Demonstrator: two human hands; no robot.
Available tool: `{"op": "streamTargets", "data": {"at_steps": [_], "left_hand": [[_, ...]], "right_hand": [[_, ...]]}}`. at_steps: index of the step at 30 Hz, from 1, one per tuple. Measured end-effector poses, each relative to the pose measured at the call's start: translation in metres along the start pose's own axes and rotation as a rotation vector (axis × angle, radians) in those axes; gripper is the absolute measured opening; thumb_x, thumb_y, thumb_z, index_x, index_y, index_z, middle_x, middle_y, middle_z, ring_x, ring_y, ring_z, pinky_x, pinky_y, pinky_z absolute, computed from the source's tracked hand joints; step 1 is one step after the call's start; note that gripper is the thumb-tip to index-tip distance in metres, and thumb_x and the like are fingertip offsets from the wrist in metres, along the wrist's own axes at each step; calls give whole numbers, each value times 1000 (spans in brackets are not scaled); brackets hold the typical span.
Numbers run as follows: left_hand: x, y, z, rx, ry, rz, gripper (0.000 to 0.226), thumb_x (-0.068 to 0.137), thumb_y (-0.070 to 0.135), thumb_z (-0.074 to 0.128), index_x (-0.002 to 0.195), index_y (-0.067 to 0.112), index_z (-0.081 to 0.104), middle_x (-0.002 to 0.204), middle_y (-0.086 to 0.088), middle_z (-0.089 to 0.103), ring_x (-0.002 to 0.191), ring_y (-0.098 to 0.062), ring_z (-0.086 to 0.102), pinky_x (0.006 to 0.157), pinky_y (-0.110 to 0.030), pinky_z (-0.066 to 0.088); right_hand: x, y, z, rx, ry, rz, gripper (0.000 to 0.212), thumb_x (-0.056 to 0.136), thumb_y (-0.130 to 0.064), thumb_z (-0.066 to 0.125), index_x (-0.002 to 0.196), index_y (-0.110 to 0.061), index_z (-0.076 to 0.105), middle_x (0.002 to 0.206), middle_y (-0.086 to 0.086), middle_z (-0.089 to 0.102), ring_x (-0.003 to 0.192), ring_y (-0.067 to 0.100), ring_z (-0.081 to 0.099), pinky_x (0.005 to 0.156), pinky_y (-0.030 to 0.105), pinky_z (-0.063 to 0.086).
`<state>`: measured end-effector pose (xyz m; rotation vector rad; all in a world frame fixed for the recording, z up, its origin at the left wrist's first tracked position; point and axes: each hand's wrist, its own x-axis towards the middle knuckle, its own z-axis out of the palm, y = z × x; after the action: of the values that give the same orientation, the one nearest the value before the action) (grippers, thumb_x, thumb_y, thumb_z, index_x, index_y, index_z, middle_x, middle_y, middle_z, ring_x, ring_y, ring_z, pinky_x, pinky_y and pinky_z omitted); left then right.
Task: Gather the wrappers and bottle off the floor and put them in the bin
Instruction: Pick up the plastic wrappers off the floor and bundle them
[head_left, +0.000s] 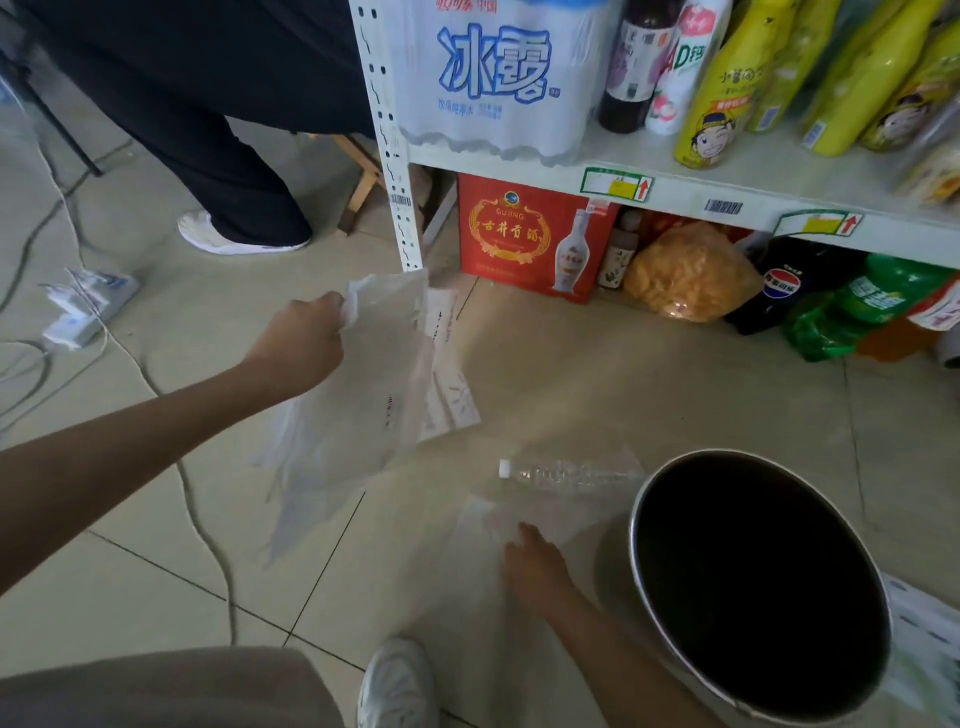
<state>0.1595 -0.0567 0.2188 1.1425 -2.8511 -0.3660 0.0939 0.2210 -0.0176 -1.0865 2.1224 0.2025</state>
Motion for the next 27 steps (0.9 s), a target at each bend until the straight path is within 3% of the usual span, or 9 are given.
{"op": "streamTargets", "data": {"at_steps": [3, 6, 9, 14, 19, 22, 24, 25, 27], "left_hand": [[0, -3, 17, 9, -35, 7, 20, 81, -4, 41, 100, -2, 48, 96, -35, 60, 87, -49, 58, 65, -36, 36], [2, -2, 28, 17, -78, 8, 22, 80, -5, 40, 100, -3, 47, 94, -37, 59, 86, -49, 58, 64, -35, 35], [3, 1, 35, 14, -108, 13, 23, 80, -5, 39, 101, -3, 46, 95, -37, 59, 85, -49, 58, 64, -34, 35], [-1, 9, 34, -17, -116, 15, 21, 81, -3, 39, 101, -1, 46, 95, -37, 60, 85, -49, 59, 63, -35, 37], [-16, 24, 24, -90, -112, -1, 21, 83, 0, 40, 103, -1, 47, 100, -35, 60, 90, -49, 59, 66, -36, 38], [-26, 34, 14, -186, -104, -19, 4, 84, 3, 42, 87, 5, 44, 99, -32, 62, 89, -47, 59, 68, -37, 42], [-32, 40, 9, -281, -112, -50, 3, 83, 5, 45, 82, 5, 42, 100, -30, 62, 91, -44, 58, 69, -36, 41], [-34, 42, 7, -335, -117, -75, 5, 83, 6, 47, 85, 2, 46, 102, -29, 63, 94, -43, 58, 70, -35, 42], [-37, 45, 0, -459, -118, -136, 23, 90, 19, 46, 97, -1, 55, 107, -24, 64, 99, -39, 58, 76, -34, 42]], "right_hand": [[11, 6, 37, -69, -133, 28, 48, 93, -14, 40, 141, -9, 38, 159, 21, -8, 147, 40, -2, 121, 49, 9], [17, 8, 54, -71, -127, 55, 55, 92, -9, 37, 144, 4, 26, 157, 29, -1, 145, 41, 12, 120, 46, 16], [17, 6, 45, 6, -63, 29, 50, 93, -5, 36, 141, 7, 31, 155, 26, 18, 143, 35, 26, 119, 42, 21], [13, -23, -29, 577, 405, 64, 27, 93, -13, 45, 113, -4, 61, 123, 13, 61, 113, 25, 58, 95, 30, 43], [-27, -77, -136, 1023, 794, -187, 23, 89, -2, 52, 99, -9, 71, 103, 6, 73, 87, 14, 66, 82, 24, 53], [-47, -106, -175, 1150, 881, -306, 24, 90, -3, 52, 109, -12, 64, 100, 2, 73, 81, 8, 64, 71, 11, 48], [-55, -122, -188, 1233, 863, -390, 27, 90, -2, 50, 114, -14, 53, 99, 8, 73, 84, 16, 68, 73, 21, 51], [-59, -128, -190, 1258, 841, -421, 29, 89, -1, 49, 115, -13, 48, 99, 12, 73, 85, 21, 68, 72, 25, 52], [-65, -134, -191, 1294, 764, -458, 30, 91, -3, 48, 118, -12, 38, 101, 18, 71, 84, 24, 66, 65, 16, 49]]}}
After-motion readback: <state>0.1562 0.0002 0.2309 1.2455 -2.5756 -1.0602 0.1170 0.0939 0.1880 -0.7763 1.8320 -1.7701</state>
